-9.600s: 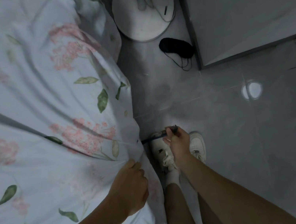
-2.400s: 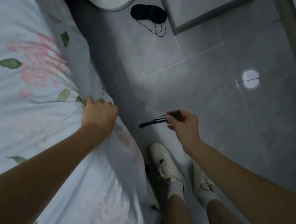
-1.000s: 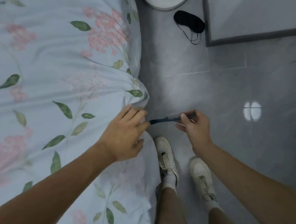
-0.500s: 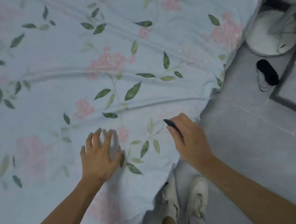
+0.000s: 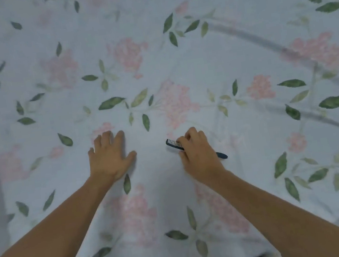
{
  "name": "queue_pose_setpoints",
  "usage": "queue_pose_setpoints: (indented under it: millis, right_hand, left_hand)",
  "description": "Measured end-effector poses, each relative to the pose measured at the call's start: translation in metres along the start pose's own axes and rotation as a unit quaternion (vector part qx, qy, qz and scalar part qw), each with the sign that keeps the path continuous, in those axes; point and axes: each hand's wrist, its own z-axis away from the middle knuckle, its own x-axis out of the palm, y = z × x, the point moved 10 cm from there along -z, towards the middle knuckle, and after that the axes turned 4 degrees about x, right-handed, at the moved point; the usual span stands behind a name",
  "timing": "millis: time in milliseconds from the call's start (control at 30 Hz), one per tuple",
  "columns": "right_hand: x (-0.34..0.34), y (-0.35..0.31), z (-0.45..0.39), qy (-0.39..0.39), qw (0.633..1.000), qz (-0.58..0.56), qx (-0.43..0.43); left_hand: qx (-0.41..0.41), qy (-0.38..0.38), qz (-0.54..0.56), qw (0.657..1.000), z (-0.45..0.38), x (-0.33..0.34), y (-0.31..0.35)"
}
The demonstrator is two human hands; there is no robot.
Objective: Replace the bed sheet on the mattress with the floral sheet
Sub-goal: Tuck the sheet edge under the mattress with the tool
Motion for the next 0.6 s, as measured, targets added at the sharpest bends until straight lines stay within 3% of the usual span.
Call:
queue_pose_setpoints:
  millis: [133,233,400,600]
  right_hand:
    - [0.043,-0.079,-0.055,-0.034,0.998,0.020,-0.057]
    - [0.075,-0.137,-0.099,-0.002,0.993,0.047,-0.109]
    - [0.123,-0.216,-0.170,0.024,0.977,0.085,-0.194]
    - [0.152,-0.253,-0.251,0.033,0.978,0.129,-0.162]
  left_hand:
    - [-0.064,0.009,0.027,0.998,-0.015,-0.003,-0.096]
    - [-0.130,0.008,0.030,0.991,-0.013,0.030,-0.157]
    - [-0.129,0.156,0.130,0.971,-0.004,0.065,-0.173]
    - [-0.124,0.158,0.139,0.970,-0.013,0.078,-0.180]
